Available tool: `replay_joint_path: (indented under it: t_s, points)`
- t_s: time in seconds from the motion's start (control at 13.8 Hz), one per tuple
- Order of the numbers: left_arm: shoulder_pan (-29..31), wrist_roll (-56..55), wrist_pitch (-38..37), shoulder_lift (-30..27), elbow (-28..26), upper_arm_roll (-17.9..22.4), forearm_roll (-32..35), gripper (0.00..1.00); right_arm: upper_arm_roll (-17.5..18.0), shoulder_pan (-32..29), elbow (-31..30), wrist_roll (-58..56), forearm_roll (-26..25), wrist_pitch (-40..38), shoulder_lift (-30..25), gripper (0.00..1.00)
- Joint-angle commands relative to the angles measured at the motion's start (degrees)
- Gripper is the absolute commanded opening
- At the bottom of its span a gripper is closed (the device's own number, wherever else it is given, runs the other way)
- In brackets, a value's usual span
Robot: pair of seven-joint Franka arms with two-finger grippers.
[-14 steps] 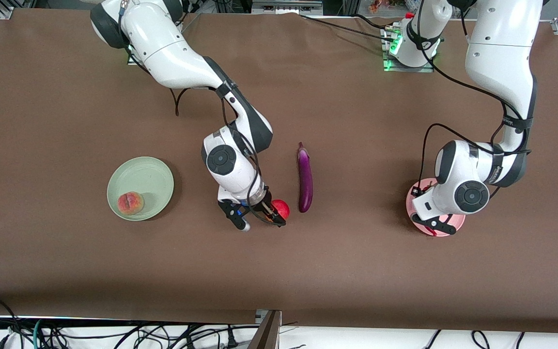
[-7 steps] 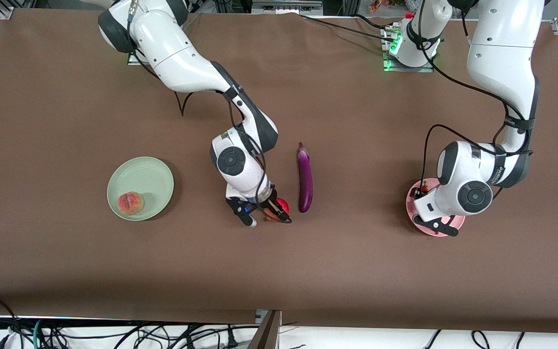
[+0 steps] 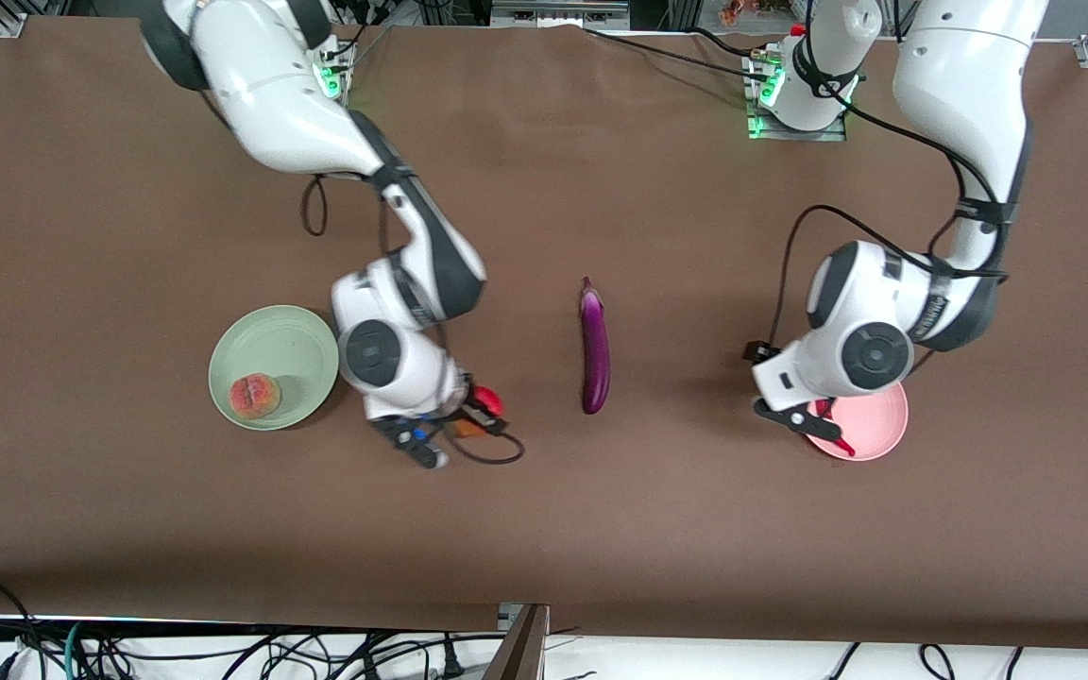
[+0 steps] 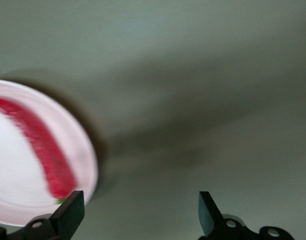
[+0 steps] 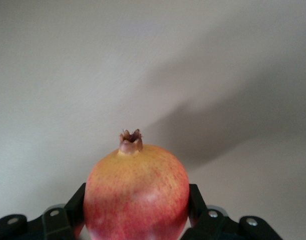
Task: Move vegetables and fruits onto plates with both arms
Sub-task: 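Carry the pomegranate to the green plate while the left gripper grasps the eggplant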
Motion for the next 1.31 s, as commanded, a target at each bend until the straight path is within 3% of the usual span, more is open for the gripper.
replay_joint_path:
  t_s: [0.0,0.15,0.22,0.44,0.58,0.65,0.73,0.8,0.87,1.02,1.09,1.23]
  points:
    - [-0.4,-6.4,-0.3,0.9,1.9,-5.9,-1.9,1.0,-4.7,-3.4,-5.5,-17.3,-0.8,-9.1,-6.7,0.0]
    - [-3.6,-12.1,3.0,4.4,5.1,-7.5,-6.0,1.0,-10.6,-3.3,-14.1,-29.5,-0.8,-8.0,-11.2,0.0]
    - [-6.2,-14.9,6.0,5.5,5.2,-7.5,-6.3,1.0,-11.9,-3.4,-19.1,-32.4,-0.4,-6.5,-13.1,0.03]
    - [-10.1,-22.3,16.5,8.2,4.9,-7.5,-6.2,1.0,-13.0,-3.4,-35.4,-34.2,0.2,2.8,-19.5,0.08]
    - [-12.8,-25.4,19.4,9.9,4.4,-7.0,-5.6,1.0,-13.0,-3.4,-42.0,-34.2,0.3,9.3,-21.4,0.21]
    - [-13.2,-27.2,19.9,10.8,4.3,-7.0,-5.6,1.0,-13.0,-3.4,-42.9,-34.4,0.3,11.0,-21.4,0.51]
    - [-13.3,-28.9,20.0,11.6,4.3,-7.0,-5.5,1.0,-13.0,-3.5,-42.9,-34.4,0.3,11.6,-21.1,0.92]
    - [-13.3,-29.3,21.0,12.5,4.2,-7.0,-5.5,1.0,-13.0,-3.7,-42.4,-34.5,0.3,11.5,-21.1,0.99]
    - [-13.3,-29.3,21.9,13.2,4.1,-7.0,-5.4,0.83,-13.0,-3.8,-41.6,-34.0,0.2,10.9,-21.7,0.99]
    - [-13.6,-29.5,22.2,13.7,4.1,-7.0,-5.4,0.26,-13.0,-3.4,-38.9,-34.0,0.0,8.5,-24.3,0.99]
    - [-13.4,-29.3,22.0,13.4,4.1,-7.0,-5.4,0.05,-13.1,-3.3,-37.4,-34.0,-0.4,6.6,-25.8,0.99]
    - [-12.7,-29.0,20.5,11.6,4.2,-6.8,-5.4,0.0,-13.4,-3.4,-34.4,-34.3,-1.4,3.1,-28.9,1.0]
